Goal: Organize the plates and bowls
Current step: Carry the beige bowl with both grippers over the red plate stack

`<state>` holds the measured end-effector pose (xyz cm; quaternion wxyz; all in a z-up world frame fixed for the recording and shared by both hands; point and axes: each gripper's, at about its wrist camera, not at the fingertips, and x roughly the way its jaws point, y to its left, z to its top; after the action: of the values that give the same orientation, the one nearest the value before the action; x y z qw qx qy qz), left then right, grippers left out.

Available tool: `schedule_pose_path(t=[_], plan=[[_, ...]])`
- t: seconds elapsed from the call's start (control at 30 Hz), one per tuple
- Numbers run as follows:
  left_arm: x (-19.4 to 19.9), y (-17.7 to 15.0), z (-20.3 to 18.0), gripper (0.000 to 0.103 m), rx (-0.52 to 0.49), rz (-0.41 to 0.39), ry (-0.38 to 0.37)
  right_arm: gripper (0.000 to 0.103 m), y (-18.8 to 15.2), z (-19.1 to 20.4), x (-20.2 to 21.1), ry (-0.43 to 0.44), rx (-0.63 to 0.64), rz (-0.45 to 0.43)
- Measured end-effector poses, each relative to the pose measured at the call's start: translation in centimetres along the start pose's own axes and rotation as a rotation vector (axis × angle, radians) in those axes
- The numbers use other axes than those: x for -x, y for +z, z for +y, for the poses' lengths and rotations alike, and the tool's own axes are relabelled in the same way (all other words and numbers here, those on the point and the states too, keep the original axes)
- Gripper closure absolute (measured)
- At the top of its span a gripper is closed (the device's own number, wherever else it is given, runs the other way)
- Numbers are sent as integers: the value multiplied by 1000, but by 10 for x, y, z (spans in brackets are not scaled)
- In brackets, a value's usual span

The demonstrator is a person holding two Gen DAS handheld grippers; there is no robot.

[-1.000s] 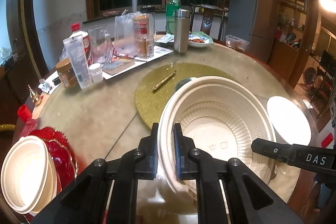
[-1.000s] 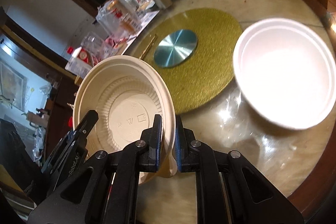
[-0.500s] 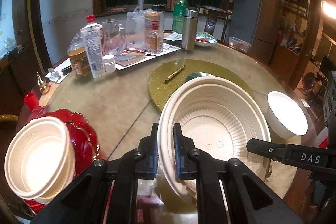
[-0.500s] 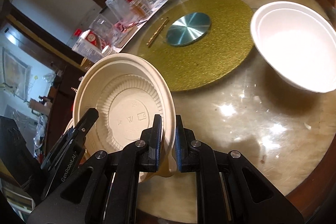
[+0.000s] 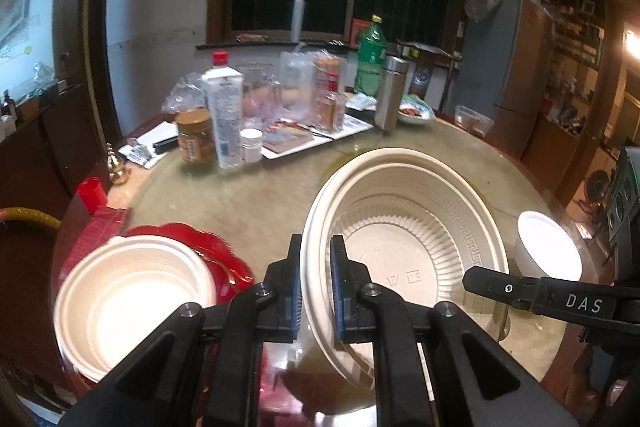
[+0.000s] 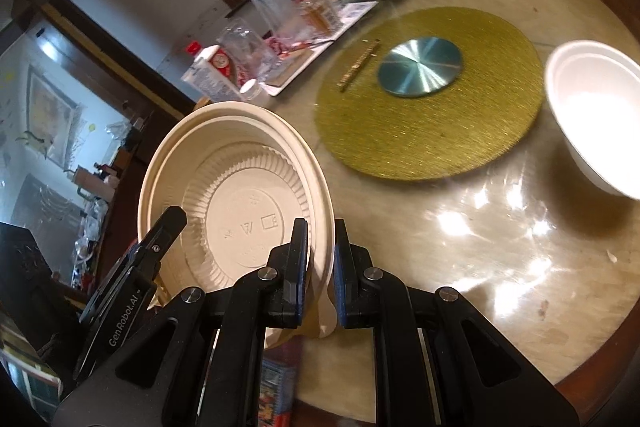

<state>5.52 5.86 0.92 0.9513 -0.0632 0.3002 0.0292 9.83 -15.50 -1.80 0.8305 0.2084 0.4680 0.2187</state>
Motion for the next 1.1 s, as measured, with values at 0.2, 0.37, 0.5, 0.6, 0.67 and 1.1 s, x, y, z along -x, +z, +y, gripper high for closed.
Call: schedule_pose_path(t=[0.2, 0.37, 0.5, 0.6, 0.67, 1.1], plan=[[12, 9, 28, 93, 44, -42, 48, 92, 5, 32, -11, 39, 52, 9], [25, 13, 55, 93, 80, -73, 97, 92, 7, 64, -25, 82, 109, 26], [32, 13, 76, 93, 101, -85, 151, 92, 5, 90, -38, 116, 152, 49], [32, 12, 93, 93, 122, -80, 194, 92, 4, 106, -49, 136, 181, 67], [31, 11, 103, 93, 137, -75, 218, 92, 3, 118, -59, 147, 196, 85], [23, -2, 146, 93, 195, -19, 295, 92, -9, 153, -110, 160, 240, 186]])
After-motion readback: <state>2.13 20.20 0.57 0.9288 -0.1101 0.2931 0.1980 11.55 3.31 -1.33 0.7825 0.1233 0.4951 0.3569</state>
